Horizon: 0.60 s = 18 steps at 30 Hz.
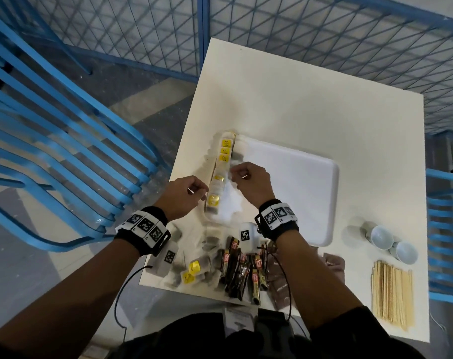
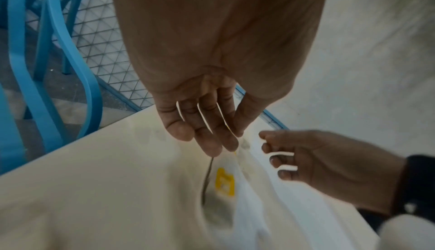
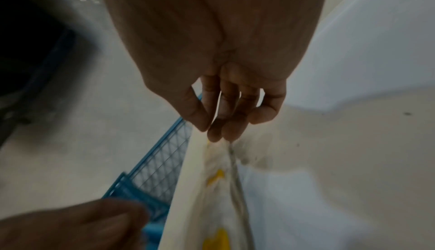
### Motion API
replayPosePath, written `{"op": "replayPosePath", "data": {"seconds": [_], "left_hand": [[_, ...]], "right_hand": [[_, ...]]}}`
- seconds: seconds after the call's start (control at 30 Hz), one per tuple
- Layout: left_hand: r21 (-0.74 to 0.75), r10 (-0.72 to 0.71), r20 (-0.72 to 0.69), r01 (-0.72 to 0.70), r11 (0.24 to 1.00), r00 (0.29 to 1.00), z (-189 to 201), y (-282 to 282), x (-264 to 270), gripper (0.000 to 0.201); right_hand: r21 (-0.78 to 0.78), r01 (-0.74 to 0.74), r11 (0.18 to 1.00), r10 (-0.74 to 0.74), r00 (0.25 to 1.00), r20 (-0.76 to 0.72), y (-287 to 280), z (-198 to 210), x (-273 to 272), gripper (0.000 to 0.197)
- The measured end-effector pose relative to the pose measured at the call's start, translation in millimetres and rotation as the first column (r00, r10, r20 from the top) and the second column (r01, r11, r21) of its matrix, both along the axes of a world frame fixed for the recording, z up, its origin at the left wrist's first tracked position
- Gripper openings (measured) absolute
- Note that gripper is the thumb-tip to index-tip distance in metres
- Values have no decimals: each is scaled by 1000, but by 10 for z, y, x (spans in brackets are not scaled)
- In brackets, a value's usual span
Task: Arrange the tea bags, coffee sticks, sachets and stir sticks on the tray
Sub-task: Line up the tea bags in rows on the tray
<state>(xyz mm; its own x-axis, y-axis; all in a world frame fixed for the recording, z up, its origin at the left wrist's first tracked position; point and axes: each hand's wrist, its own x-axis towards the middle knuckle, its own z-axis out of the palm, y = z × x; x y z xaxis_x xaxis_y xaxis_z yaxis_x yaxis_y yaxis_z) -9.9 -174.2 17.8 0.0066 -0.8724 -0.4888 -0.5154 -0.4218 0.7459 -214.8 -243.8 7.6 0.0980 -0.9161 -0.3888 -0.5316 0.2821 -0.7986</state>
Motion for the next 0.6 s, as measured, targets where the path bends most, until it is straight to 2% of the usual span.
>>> {"op": "replayPosePath", "data": {"seconds": [0.13,0.23,0.3,0.37,0.43,0.53,0.6], "left_hand": [[1,-168,101,169,986,981,-107,409,130,7],[-104,-256,204,281,954,945,-118,711,225,6],[-174,-291,324,359,917,900,-136,928,296,34],[-89,-349,404,416,905,846,-159,1124,372,66],[-16,-425,446,482,876,788,-206,1289,426,89],[63,-509,494,554,830,705,-246,1488,421,104],[88,-523,549,577,812,652,-294,1566,378,102]], "right_hand": [[-23,-252,967,252,968,-3,568,70,105,8],[-40,-415,909,415,910,-24,967,3,140,12],[-34,-516,856,512,855,-79,1180,-31,163,15],[-24,-633,774,616,761,-204,1345,-26,201,27],[11,-736,677,691,630,-354,1486,-33,226,46],[47,-833,552,730,456,-509,1680,-88,275,67],[72,-861,504,728,379,-571,1756,-142,296,67]]}}
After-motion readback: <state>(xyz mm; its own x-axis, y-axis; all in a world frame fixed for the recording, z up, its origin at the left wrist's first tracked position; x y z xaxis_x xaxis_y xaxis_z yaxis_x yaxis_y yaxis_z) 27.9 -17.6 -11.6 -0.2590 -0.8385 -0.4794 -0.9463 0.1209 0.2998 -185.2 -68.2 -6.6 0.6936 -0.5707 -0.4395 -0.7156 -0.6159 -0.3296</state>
